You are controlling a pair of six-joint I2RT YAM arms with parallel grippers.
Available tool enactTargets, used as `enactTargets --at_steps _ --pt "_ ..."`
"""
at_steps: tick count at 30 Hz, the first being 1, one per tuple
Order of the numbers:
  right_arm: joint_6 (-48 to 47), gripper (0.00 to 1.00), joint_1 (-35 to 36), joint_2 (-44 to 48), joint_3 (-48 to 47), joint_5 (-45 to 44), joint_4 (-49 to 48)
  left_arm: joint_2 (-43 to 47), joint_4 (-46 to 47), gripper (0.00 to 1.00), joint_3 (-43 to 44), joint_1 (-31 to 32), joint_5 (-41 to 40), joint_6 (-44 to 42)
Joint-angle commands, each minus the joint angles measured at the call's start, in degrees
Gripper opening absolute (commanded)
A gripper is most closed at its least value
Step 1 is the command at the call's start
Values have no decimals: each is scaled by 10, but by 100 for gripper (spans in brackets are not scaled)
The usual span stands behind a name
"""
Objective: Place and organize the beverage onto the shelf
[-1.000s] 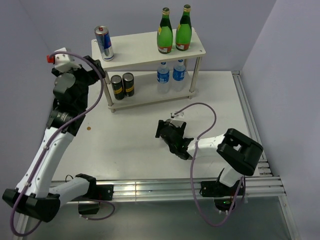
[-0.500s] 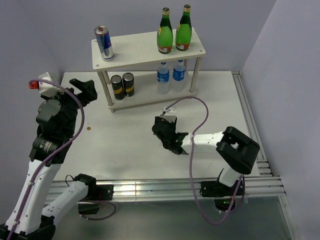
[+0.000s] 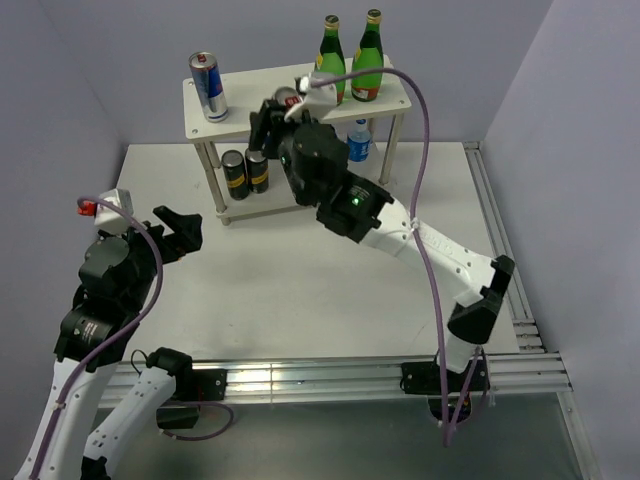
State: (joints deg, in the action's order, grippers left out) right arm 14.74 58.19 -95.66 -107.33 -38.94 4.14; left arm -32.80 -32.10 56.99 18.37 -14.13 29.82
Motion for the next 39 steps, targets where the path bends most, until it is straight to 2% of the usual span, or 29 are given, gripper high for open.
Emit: enactTargets --at_steps 1,4,6,10,26,37,39 --pt "-71 0 -7 -85 -158 15 69 12 -30 99 -16 2 6 -2" --pt "-81 0 -20 -164 -288 29 113 24 -44 99 -28 2 -13 -9" --pt "-96 0 -31 -200 -321 28 113 35 -39 99 -41 2 -7 -8" --pt "-105 0 -50 -216 -322 33 66 69 -19 99 -86 2 1 -6" --pt "-138 0 -101 -276 -367 45 3 99 -8 99 -100 2 13 -9" --pt "-123 0 -127 -314 -381 69 -20 96 -2 99 -105 1 17 -10" --pt "-120 11 -126 -317 -380 74 -20 92 -2 99 -106 0 21 -11"
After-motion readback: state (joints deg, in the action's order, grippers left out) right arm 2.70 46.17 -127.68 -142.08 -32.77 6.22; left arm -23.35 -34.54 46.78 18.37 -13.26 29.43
